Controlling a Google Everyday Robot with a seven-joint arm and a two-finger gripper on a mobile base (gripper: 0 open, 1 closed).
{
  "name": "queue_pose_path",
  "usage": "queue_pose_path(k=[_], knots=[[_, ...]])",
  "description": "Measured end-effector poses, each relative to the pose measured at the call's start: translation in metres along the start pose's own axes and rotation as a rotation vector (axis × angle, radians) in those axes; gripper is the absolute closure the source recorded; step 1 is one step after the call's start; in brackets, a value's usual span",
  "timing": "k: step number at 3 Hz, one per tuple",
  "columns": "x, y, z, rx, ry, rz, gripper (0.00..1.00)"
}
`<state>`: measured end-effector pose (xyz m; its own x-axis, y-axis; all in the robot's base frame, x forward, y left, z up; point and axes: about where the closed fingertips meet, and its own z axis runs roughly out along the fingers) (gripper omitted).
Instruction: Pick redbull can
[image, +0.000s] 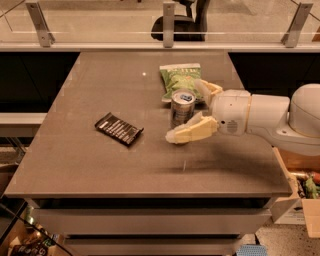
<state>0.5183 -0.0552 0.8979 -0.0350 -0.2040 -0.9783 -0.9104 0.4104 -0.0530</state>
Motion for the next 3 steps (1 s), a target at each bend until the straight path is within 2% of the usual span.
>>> queue_pose_path(k=[1,2,3], knots=[[-0.0015,0.0063,0.0091,-0.041,-0.037,-0.021,0.00],[-0.0027,0.0080,0.0111,-0.046,-0.038,-0.025,0.16],[-0.0042,0.0095,0.0128,-0.050,-0.039,-0.028,0.40]])
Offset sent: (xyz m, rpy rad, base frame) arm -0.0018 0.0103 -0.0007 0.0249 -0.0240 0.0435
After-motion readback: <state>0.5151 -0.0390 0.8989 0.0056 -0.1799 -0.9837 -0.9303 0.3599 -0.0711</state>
